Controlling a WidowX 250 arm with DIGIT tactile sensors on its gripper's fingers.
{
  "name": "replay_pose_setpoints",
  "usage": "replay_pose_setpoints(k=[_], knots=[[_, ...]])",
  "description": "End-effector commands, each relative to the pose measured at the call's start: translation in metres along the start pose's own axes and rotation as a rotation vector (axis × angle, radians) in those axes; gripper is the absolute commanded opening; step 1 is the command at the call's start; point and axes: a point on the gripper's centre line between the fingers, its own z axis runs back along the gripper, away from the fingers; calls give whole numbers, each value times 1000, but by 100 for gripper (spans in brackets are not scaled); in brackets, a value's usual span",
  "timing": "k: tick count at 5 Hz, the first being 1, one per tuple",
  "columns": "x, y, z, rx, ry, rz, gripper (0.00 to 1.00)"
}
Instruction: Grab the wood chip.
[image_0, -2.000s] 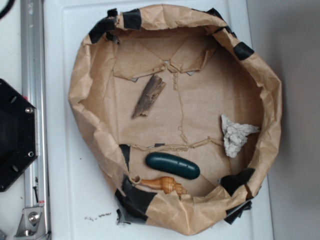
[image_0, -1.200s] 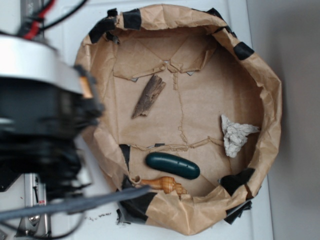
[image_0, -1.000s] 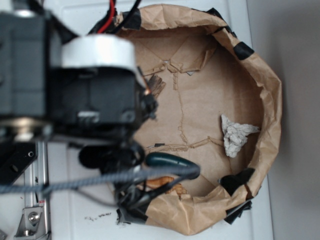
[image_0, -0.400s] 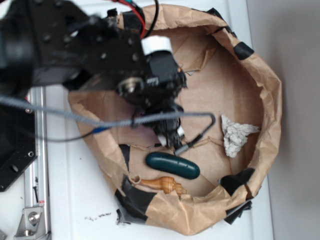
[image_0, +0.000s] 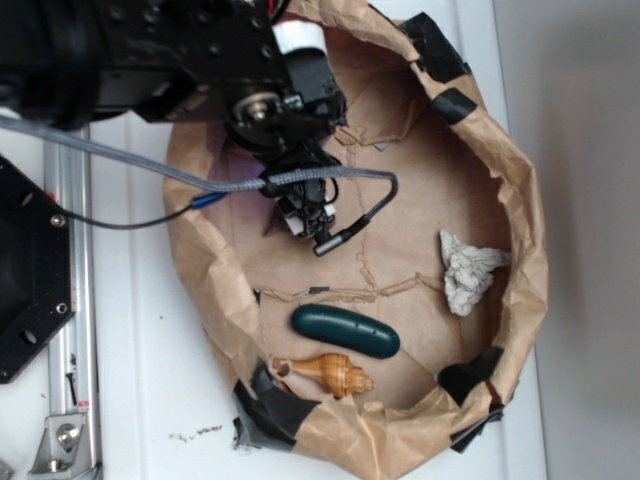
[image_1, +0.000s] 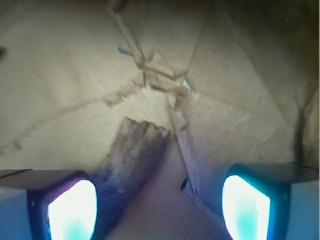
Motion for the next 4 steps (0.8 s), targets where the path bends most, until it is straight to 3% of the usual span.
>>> replay_pose_setpoints(k=[1, 2, 3, 4], knots=[[21, -14, -14, 14, -15, -74, 100], [17, -25, -23, 6, 27, -94, 100], [14, -23, -22, 13, 28, -87, 0], [14, -23, -21, 30, 30, -108, 0]])
